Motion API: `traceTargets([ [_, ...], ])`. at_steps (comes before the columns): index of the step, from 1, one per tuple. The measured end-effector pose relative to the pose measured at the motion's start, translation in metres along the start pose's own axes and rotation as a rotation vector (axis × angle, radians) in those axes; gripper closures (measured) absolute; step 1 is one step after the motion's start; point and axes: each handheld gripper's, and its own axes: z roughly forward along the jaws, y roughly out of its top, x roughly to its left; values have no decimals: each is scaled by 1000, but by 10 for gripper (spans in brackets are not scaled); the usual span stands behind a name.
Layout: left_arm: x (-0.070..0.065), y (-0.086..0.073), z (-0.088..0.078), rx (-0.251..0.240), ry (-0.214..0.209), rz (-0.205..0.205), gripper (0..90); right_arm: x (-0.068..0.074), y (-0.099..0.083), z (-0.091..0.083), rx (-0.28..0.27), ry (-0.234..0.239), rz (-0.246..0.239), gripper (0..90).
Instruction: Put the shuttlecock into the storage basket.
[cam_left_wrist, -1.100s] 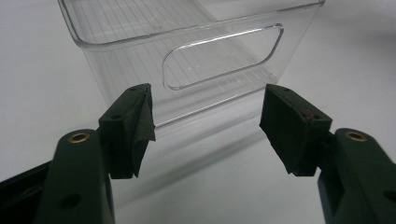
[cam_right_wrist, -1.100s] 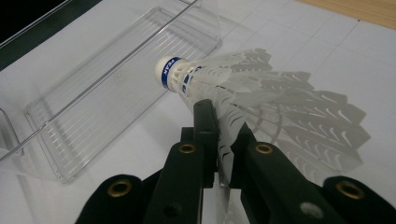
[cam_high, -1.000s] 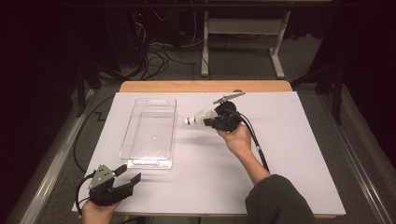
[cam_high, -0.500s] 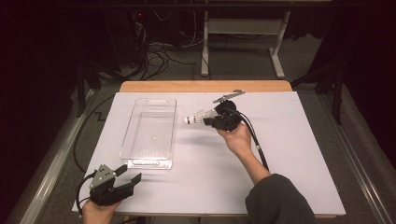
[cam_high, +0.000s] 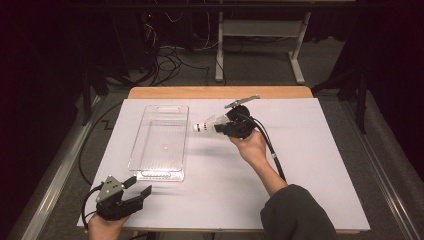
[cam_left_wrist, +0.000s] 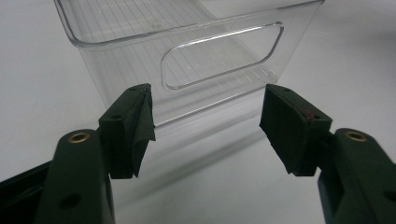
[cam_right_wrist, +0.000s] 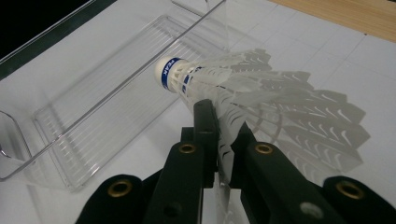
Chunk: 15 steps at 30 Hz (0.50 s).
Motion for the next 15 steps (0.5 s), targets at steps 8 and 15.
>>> traceTargets([
  [8,0,0,1,1,0,0,357,1,7,-1,-7,5,-7,885],
  [15,1,1,0,-1,-2,-1,357,4,16,-3,-17,4,-17,885],
])
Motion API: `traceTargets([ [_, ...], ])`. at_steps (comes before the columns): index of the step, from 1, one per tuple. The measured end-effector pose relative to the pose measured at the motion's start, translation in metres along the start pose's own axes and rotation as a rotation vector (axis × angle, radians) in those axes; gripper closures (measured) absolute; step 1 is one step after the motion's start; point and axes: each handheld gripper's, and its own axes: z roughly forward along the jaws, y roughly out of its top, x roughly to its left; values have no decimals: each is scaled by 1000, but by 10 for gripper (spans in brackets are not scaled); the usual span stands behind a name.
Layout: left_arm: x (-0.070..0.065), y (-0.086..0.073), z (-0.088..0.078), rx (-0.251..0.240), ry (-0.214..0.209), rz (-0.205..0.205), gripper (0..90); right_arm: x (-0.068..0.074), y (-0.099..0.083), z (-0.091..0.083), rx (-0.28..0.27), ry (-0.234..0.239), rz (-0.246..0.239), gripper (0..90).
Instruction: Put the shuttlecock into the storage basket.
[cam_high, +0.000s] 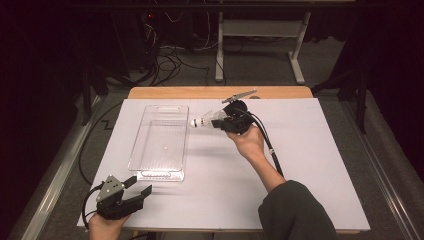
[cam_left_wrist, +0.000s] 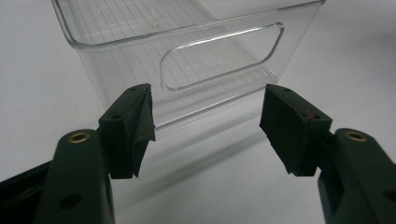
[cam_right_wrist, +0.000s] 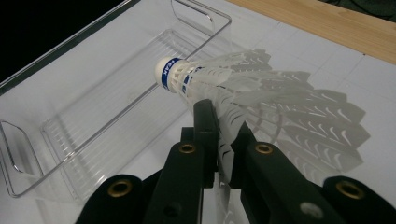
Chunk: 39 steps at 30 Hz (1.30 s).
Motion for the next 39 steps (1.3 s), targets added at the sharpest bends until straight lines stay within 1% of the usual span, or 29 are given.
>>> traceTargets([
  [8,0,0,0,-2,0,2,358,6,9,5,-6,18,-2,885],
  [17,0,1,0,-3,-3,1,358,15,20,13,3,23,-26,885],
  [26,0,1,-1,-4,-8,4,358,21,25,27,15,33,-30,885],
  [33,-1,1,-2,-2,-10,10,359,30,32,33,18,42,-44,885],
  [39,-1,1,-2,-3,-11,9,359,35,37,39,28,44,-49,885],
])
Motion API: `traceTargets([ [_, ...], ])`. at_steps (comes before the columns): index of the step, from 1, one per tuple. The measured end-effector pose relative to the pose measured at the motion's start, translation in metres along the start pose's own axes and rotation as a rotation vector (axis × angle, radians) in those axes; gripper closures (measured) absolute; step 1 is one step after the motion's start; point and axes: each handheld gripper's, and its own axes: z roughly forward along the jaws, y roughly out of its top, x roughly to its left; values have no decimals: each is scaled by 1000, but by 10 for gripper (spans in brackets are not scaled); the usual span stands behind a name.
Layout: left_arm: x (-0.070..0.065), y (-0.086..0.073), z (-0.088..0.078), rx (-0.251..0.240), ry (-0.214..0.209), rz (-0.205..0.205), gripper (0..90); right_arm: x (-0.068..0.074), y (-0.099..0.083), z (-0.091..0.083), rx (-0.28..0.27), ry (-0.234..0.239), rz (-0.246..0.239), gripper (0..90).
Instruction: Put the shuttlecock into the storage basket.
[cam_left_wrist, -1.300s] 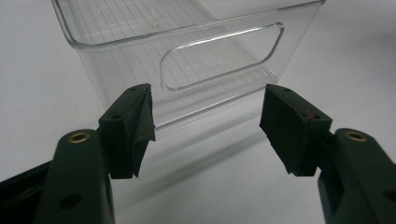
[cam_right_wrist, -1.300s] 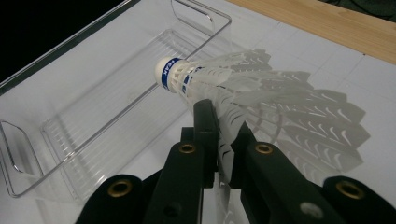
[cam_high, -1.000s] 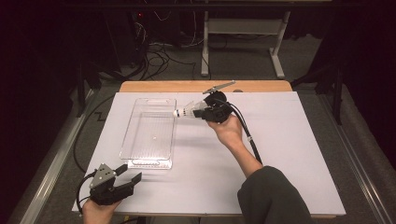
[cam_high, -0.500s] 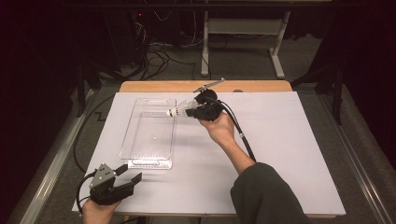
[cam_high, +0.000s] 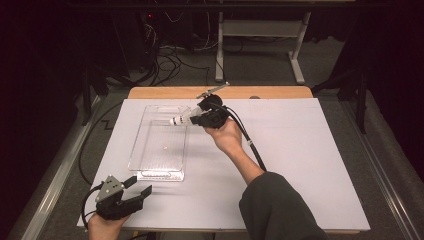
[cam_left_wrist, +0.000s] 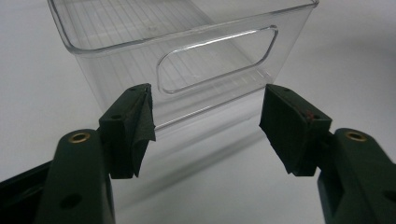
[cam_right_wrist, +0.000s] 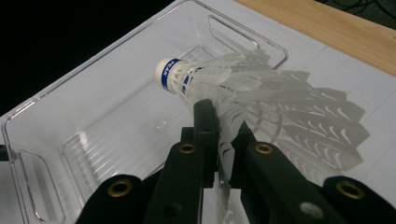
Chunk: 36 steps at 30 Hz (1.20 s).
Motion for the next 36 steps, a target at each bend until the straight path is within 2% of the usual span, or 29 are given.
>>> traceTargets([
  [23,-1,0,-1,-5,-1,0,359,11,18,34,38,4,-9,884],
  [36,-1,0,0,-6,0,-1,359,16,24,71,70,15,-3,883],
])
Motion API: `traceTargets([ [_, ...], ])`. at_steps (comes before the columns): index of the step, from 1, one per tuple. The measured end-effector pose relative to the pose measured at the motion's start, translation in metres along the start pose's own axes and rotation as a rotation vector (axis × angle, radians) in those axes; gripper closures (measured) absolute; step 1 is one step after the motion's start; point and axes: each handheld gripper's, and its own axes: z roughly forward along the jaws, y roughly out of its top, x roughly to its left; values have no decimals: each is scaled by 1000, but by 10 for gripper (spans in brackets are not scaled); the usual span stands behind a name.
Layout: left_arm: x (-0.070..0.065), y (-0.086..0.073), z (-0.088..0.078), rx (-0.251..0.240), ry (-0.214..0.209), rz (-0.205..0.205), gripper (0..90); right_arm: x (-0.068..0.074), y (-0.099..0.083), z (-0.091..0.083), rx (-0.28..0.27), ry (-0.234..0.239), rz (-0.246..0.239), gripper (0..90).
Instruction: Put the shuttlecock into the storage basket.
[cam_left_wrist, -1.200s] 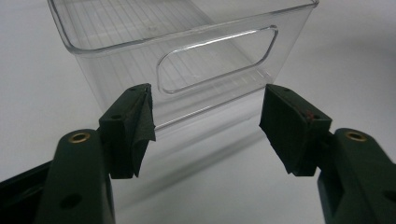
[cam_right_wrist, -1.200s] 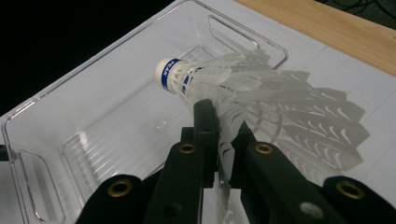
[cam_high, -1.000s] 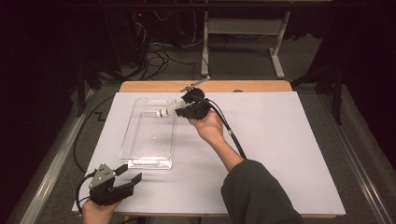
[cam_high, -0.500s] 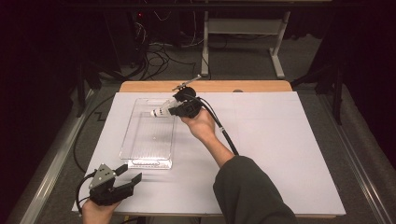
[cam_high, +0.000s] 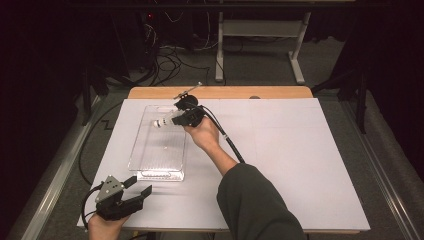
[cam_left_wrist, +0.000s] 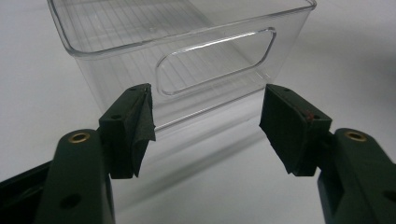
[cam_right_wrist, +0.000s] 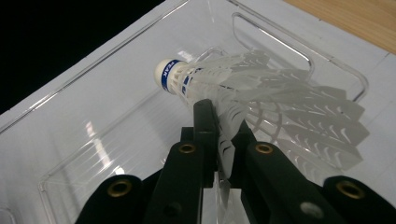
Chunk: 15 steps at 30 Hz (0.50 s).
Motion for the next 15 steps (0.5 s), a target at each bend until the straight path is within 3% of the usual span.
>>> traceTargets([
  [15,-1,0,-1,-6,-7,-1,359,10,11,21,34,-20,-15,882],
])
